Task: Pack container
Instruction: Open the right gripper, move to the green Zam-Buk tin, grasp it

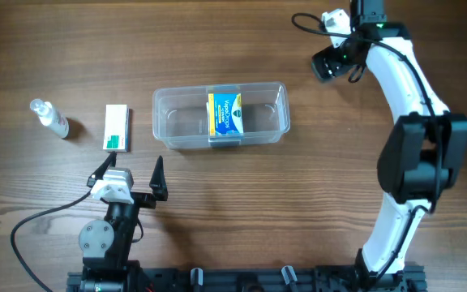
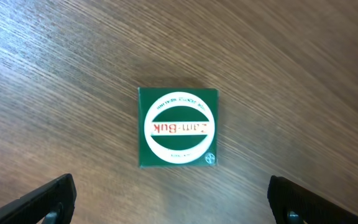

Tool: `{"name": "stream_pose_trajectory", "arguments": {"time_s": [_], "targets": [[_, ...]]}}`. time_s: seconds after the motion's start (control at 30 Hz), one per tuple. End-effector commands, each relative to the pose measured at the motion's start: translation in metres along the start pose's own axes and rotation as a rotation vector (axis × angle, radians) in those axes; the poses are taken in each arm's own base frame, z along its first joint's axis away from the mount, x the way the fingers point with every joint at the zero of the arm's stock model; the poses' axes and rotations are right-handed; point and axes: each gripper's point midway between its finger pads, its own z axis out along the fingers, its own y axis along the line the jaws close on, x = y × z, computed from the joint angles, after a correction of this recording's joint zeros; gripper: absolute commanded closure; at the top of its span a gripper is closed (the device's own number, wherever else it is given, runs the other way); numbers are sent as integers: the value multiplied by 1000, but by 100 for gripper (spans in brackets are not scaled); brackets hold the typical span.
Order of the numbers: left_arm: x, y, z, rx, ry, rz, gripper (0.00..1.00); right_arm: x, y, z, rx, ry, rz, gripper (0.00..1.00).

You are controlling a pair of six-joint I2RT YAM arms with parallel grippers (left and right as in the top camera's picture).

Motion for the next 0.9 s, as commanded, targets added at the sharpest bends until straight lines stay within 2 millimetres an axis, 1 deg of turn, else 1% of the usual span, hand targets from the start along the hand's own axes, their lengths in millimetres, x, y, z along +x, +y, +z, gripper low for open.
{"name": "stream_pose_trajectory", "arguments": {"time_s": [0.0,0.03,0.13,0.3,0.37,0.47,0.6,0.67,0.77,0.87], "targets": [[2,-1,0,8,2,12,0,-2,7,19,-40,-17,-17,0],[2,-1,0,8,2,12,0,0,8,30,-42,-12,-16,0],[2,-1,0,8,2,12,0,6,11,43,-53,10,-17,1],[2,-1,0,8,2,12,0,10,11,65,-55,15,-14,0],[2,-1,0,8,2,12,0,13,10,70,-56,20,-11,0],[2,-1,0,8,2,12,0,11,3,71,-47,4,-2,0],[2,-1,0,8,2,12,0,15,2,74,-107,-23,26,0],[2,-1,0,8,2,12,0,16,0,74,-105,-22,31,0],[2,-1,0,8,2,12,0,17,0,74,-108,-19,24,0],[2,-1,0,8,2,12,0,18,5,77,-134,-23,8,0]]}}
